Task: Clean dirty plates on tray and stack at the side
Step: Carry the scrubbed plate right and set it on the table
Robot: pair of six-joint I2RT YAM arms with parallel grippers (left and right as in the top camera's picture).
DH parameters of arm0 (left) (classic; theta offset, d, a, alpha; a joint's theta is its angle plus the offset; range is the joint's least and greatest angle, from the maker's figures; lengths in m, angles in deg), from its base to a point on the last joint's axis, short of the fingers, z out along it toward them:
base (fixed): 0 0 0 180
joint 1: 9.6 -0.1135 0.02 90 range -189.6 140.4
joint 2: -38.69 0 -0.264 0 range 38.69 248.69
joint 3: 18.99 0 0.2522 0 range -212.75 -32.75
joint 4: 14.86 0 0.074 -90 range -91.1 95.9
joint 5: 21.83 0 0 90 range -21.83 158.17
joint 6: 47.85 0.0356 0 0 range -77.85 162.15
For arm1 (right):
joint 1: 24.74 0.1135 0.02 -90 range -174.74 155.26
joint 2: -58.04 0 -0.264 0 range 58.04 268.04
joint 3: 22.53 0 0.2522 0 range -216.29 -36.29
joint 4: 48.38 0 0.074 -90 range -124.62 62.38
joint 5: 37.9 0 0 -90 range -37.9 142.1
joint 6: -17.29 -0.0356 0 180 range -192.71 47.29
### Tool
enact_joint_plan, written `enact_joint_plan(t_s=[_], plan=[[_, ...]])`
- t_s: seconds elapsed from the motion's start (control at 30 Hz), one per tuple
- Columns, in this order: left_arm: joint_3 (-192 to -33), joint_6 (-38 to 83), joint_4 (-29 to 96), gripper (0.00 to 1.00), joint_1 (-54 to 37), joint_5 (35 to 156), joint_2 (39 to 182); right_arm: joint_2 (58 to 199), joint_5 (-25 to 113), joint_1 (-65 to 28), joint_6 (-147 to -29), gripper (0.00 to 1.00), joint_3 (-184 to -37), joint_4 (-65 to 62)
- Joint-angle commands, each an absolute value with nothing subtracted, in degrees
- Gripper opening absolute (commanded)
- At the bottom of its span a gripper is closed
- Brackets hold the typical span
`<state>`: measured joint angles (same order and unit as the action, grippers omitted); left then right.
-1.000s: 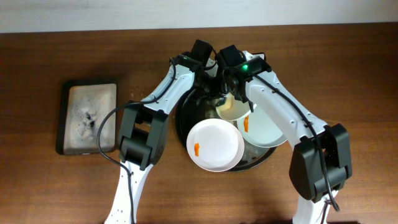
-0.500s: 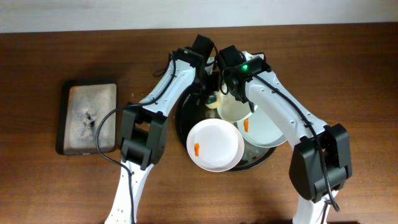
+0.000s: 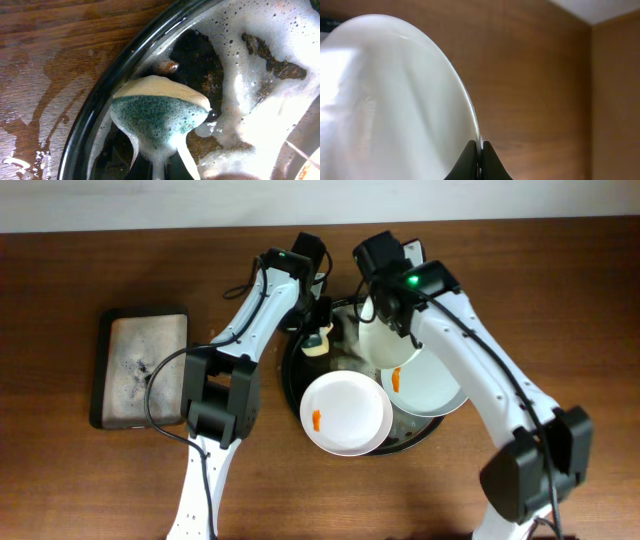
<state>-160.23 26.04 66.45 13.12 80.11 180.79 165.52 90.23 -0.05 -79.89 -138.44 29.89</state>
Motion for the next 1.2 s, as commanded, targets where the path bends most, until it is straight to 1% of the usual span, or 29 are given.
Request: enact_joint_plan(t_s=[0.0,0.1,0.2,0.33,0.6,0.67,0.7,0.77,0.87,0.97,1.03,1.07,1.13,1.17], plan=[[-161.66,27.74,66.47,0.01,13.18,79.67,181.36,164.04,97.16,0.8,-72.9,0.04,-139.62,29.85],[-161.66,27.74,66.47,0.01,12.84,79.67,181.36,164.1,103.26,4.23,-69.71,0.04,-139.6,29.11],[-161.66,27.74,66.52,0.0,12.81,79.67,181.36,164.15,108.13,6.94,-68.98,0.04,-139.6,28.65],[-161.66,27.74,66.47,0.01,12.73,79.7,181.36,164.15,108.33,8.62,-66.65,0.04,-139.6,28.58],[-161.66,27.72,66.45,0.01,12.73,79.7,181.36,164.17,109.77,8.67,-67.04,0.04,-139.6,28.43],[-161.66,27.72,66.41,0.01,12.73,79.7,181.36,164.17,106.82,8.6,-67.3,0.04,-139.6,28.43],[-161.66,27.72,66.45,0.01,12.66,79.7,181.36,164.17,103.74,8.1,-69.49,0.04,-139.6,28.93],[-161.66,27.7,66.52,0.0,12.66,79.94,181.36,164.15,98.97,5.1,-73.25,0.04,-139.6,30.16],[-161.66,27.72,66.5,0.01,12.66,79.94,181.36,164.15,91.82,-2.26,-78.16,0.04,-139.66,30.42],[-161.66,27.7,66.41,0.01,12.66,81.23,181.36,164.15,73.79,-15.53,-83.96,0.04,-139.75,30.38],[-161.66,27.74,65.86,0.01,12.68,82.78,181.36,164.15,61.16,-27.51,-88.31,0.04,-139.75,30.24],[-161.66,27.74,65.84,0.01,12.73,82.84,181.36,164.17,56.68,-32.71,-88.61,0.04,-139.75,30.05],[-161.66,27.74,65.84,0.01,12.77,83.5,181.36,164.3,55.08,-40.86,-90.43,0.04,-139.68,29.85],[-161.66,27.74,65.84,0.01,12.77,83.61,181.36,164.87,54.89,-46.5,-90.4,0.04,-139.64,29.57]])
